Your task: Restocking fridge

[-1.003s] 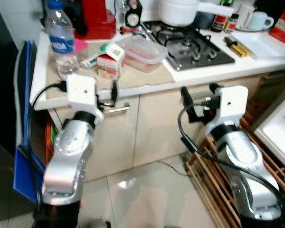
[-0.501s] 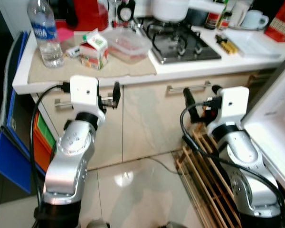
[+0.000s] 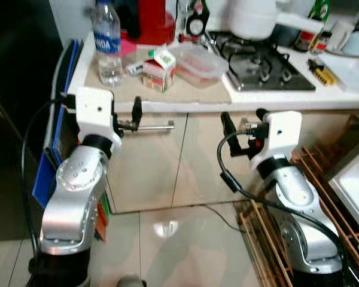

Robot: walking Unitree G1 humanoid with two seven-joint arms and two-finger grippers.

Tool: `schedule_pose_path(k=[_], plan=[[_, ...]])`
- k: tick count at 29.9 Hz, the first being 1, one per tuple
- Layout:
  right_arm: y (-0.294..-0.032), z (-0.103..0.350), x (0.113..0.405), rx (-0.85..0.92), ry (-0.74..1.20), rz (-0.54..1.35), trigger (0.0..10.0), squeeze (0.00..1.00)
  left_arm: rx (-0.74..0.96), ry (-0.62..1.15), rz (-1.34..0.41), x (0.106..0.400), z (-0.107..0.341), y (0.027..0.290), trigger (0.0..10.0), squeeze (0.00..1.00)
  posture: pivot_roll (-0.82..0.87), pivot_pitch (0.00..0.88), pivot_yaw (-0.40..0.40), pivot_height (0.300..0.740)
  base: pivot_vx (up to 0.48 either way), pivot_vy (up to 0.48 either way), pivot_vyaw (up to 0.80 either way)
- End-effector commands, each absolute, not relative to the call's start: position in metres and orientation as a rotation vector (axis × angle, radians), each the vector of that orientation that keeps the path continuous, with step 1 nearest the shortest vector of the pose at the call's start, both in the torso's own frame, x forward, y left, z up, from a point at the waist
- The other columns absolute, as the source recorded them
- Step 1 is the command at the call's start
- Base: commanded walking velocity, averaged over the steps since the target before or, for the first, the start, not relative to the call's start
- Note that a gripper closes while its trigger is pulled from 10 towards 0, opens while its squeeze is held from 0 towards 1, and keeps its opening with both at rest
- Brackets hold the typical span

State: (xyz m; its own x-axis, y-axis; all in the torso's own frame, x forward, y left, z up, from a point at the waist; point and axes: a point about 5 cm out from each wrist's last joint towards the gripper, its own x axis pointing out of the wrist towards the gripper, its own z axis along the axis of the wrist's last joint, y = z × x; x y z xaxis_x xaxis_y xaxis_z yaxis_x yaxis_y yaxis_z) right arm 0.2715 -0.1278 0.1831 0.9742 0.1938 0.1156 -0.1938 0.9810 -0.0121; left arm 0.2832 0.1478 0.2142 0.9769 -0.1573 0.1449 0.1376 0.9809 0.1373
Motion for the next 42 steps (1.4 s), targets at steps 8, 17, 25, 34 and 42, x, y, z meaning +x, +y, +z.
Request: schedule_pose_path(k=[8, 17, 25, 34, 42], plan=[[-0.128, 0.181, 0.268, -0.001, -0.105, 0.245, 10.0, 0.00, 0.157, -0.165, -0.215, 0.282, 0.218, 0.137, 10.0, 0.00, 0.04, 0.036, -0.048, 0.740, 0.340, 0.000, 0.20], [-0.132, 0.188, 0.272, 0.017, -0.138, 0.277, 10.0, 0.00, 0.188, -0.168, -0.239, 0.281, 0.218, 0.133, 10.0, 0.00, 0.04, 0.036, -0.050, 0.740, 0.344, 0.000, 0.62], [-0.124, 0.195, 0.269, 0.041, -0.170, 0.353, 10.0, 0.00, 0.219, -0.169, -0.252, 0.279, 0.217, 0.132, 10.0, 0.00, 0.04, 0.033, -0.052, 0.740, 0.343, 0.000, 0.00], [-0.118, 0.209, 0.266, 0.064, -0.243, 0.421, 10.0, 0.00, 0.226, -0.171, -0.258, 0.276, 0.217, 0.128, 10.0, 0.00, 0.04, 0.029, -0.059, 0.740, 0.338, 0.000, 0.62], [-0.126, 0.218, 0.273, 0.100, -0.243, 0.376, 10.0, 0.00, 0.155, -0.171, -0.338, 0.272, 0.218, 0.118, 10.0, 0.00, 0.04, 0.029, -0.066, 0.740, 0.075, 0.000, 0.00]])
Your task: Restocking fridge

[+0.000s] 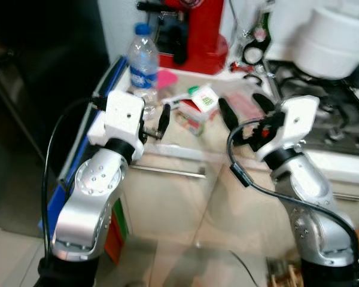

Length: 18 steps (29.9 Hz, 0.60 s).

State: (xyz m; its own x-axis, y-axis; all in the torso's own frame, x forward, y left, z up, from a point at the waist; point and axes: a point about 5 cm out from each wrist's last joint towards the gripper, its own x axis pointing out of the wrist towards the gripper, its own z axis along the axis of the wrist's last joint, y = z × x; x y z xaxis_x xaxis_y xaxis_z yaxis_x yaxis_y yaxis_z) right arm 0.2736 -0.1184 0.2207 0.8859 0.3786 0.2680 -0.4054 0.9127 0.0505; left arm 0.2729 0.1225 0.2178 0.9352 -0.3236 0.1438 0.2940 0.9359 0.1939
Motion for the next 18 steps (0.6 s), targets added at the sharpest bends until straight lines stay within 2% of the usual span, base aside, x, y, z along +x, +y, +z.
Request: schedule_pose_path(k=[1, 2, 3, 8, 18], plan=[[-0.130, 0.222, 0.275, 0.121, -0.241, 0.406, 10.0, 0.00, 0.177, -0.172, -0.405, 0.268, 0.217, 0.113, 10.0, 0.00, 0.04, 0.027, -0.072, 0.740, 0.000, 0.000, 0.00], [-0.131, 0.224, 0.276, 0.130, -0.240, 0.427, 10.0, 0.42, 0.188, -0.174, -0.428, 0.266, 0.217, 0.111, 10.0, 0.00, 0.05, 0.027, -0.073, 0.740, 0.000, 0.000, 0.00], [-0.133, 0.224, 0.279, 0.127, -0.222, 0.441, 10.0, 1.00, 0.194, -0.174, -0.444, 0.265, 0.216, 0.111, 10.0, 0.00, 0.05, 0.027, -0.075, 0.740, 0.000, 0.000, 0.00], [-0.131, 0.228, 0.292, 0.118, -0.115, 0.483, 10.0, 1.00, 0.222, -0.171, -0.448, 0.262, 0.215, 0.116, 10.0, 0.00, 0.04, 0.024, -0.079, 0.740, 0.000, 0.000, 0.00], [-0.100, 0.243, 0.319, 0.258, 0.006, 0.592, 10.0, 1.00, 0.280, -0.147, -0.529, 0.260, 0.213, 0.136, 10.0, 0.00, 0.05, 0.029, -0.075, 0.740, 0.000, 0.000, 0.00]])
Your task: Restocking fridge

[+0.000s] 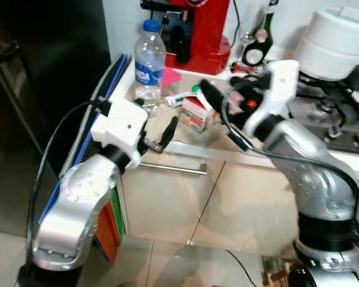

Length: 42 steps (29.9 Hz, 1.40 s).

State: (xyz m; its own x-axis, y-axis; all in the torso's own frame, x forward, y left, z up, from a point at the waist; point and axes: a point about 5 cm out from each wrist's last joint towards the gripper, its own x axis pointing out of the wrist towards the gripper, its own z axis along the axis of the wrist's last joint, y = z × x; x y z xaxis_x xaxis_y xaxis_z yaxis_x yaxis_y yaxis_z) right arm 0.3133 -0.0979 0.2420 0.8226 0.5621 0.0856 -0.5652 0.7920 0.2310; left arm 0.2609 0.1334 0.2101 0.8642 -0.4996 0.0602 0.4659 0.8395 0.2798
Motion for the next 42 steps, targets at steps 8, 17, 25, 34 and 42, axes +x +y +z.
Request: schedule_pose_path(k=[8, 17, 25, 34, 42], plan=[[-0.086, 0.246, 0.340, 0.175, 0.008, 0.560, 10.0, 1.00, 0.317, -0.127, -0.587, 0.253, 0.211, 0.143, 10.0, 0.00, 0.06, 0.019, -0.082, 0.740, 0.000, 0.000, 0.00], [-0.064, 0.260, 0.336, 0.023, -0.170, 0.539, 10.0, 0.00, 0.288, -0.128, -0.636, 0.247, 0.210, 0.140, 10.0, 0.00, 0.06, 0.018, -0.087, 0.740, 0.000, 0.000, 0.00], [-0.055, 0.248, 0.333, -0.086, -0.176, 0.501, 10.0, 0.00, 0.296, -0.131, -0.650, 0.248, 0.211, 0.140, 10.0, 0.00, 0.06, 0.018, -0.077, 0.740, 0.000, 0.000, 0.00], [-0.056, 0.230, 0.332, -0.096, -0.152, 0.414, 10.0, 0.00, 0.278, -0.137, -0.685, 0.247, 0.213, 0.137, 10.0, 0.00, 0.06, 0.026, -0.071, 0.740, 0.000, 0.000, 0.00], [-0.061, 0.209, 0.333, -0.169, -0.114, 0.377, 10.0, 0.00, 0.275, -0.129, -0.694, 0.245, 0.211, 0.134, 10.0, 0.00, 0.06, 0.027, -0.079, 0.740, 0.000, 0.000, 0.00]])
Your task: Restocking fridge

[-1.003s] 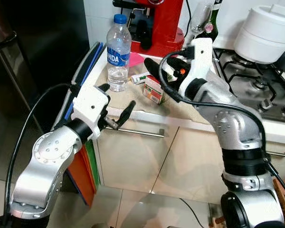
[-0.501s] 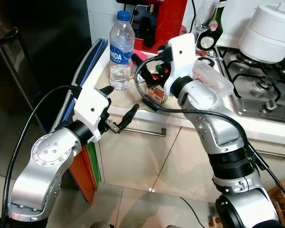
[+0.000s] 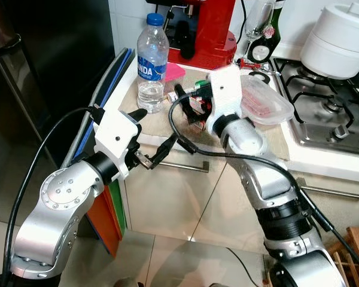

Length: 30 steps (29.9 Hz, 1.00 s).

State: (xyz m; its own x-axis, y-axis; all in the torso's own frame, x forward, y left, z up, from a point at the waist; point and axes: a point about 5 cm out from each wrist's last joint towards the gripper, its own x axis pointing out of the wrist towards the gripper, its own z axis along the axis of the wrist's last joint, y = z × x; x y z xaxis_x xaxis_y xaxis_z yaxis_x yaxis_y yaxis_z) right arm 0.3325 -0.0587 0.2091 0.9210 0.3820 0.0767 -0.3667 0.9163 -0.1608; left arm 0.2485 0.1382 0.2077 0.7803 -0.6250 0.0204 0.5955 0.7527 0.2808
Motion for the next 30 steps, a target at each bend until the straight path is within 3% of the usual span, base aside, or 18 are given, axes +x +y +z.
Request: schedule_pose_path(k=[1, 18, 30], plan=[[-0.063, 0.209, 0.334, -0.194, -0.117, 0.380, 10.0, 0.00, 0.279, -0.126, -0.695, 0.246, 0.210, 0.134, 10.0, 0.00, 0.06, 0.029, -0.080, 0.740, 0.000, 0.000, 0.00], [-0.098, 0.186, 0.341, -0.347, -0.027, 0.378, 10.0, 0.00, 0.280, -0.122, -0.699, 0.247, 0.209, 0.131, 10.0, 0.00, 0.05, 0.034, -0.073, 0.740, 0.000, 0.000, 0.00], [-0.129, 0.198, 0.346, -0.322, -0.041, 0.278, 10.0, 0.00, 0.280, -0.121, -0.707, 0.247, 0.210, 0.130, 10.0, 0.00, 0.04, 0.038, -0.065, 0.740, 0.000, 0.000, 0.00]])
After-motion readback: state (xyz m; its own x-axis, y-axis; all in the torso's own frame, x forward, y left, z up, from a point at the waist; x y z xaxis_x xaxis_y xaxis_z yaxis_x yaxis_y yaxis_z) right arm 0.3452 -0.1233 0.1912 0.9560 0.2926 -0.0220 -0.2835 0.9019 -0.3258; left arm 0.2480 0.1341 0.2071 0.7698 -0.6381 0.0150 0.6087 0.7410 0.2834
